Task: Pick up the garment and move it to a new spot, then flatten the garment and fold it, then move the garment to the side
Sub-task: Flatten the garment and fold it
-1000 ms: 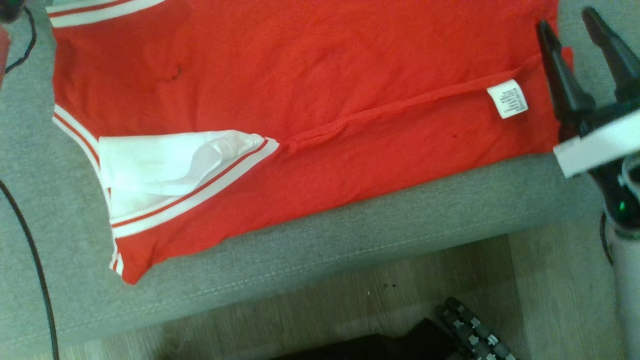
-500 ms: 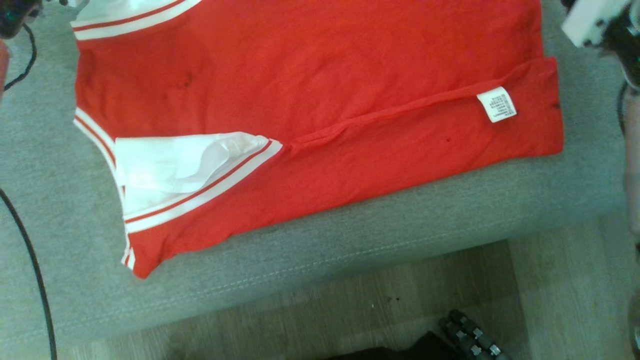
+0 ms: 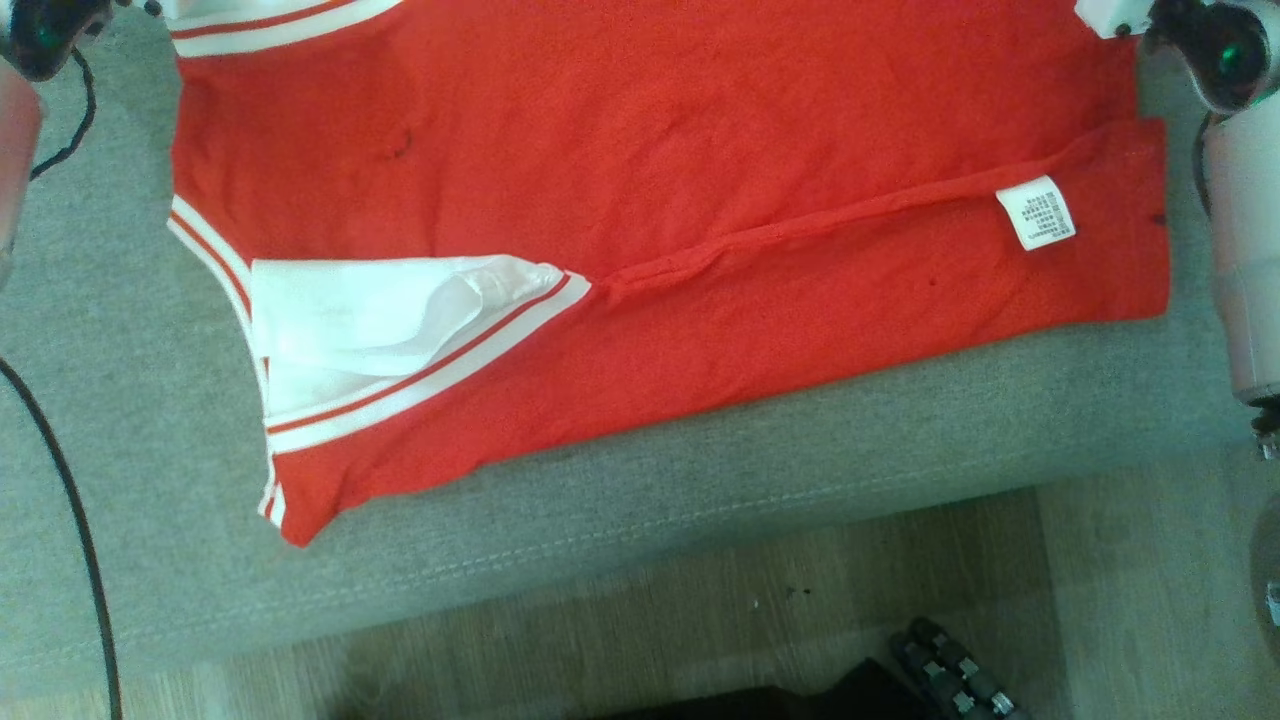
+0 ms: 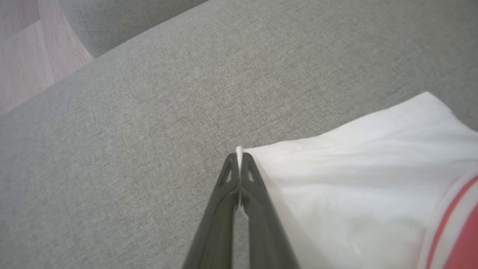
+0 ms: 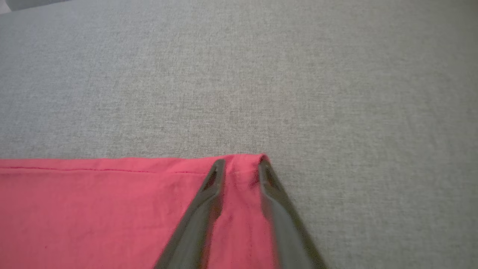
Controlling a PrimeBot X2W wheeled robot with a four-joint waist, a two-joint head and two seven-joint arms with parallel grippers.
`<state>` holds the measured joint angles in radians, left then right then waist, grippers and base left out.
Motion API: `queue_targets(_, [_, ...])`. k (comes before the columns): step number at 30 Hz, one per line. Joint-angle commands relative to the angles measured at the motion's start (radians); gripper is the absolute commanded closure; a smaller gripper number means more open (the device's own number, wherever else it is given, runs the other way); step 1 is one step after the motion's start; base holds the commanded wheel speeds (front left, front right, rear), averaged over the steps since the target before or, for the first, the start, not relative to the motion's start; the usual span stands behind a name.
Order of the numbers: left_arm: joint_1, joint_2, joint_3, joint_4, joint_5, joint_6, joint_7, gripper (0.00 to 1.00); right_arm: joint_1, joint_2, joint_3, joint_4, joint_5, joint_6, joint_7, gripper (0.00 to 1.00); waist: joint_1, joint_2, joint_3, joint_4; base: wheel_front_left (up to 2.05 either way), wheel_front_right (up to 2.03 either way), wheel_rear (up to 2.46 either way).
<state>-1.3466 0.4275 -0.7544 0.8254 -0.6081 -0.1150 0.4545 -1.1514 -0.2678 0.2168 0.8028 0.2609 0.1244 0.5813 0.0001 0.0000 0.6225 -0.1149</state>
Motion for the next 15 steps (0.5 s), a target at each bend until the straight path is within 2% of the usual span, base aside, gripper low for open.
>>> queue_targets(1, [-0.045,0.041,0.027,-0.027,-0.01,-0.002,-0.008,1.0,-0.022,0.01,0.019,-0.018,0.009,0.006,-0.013,1.0,-0.0001,0.0,0.0,0.001,0.0,0.0,0.0])
queue_targets(7, [-0.048,0.053,0.028,-0.026,-0.011,-0.004,-0.047,1.0,-0.058,-0.002,0.051,0.026,0.027,0.006,-0.071,1.0,-0.0001,0.0,0.002,0.0,0.0,0.0,0.0])
queue_targets(15, [-0.096,0.056,0.066,-0.047,-0.001,0.001,-0.255,1.0,-0.123,-0.032,0.023,0.074,0.06,0.006,-0.208,1.0,-0.0001,0.0,0.008,0.006,0.0,0.0,0.0])
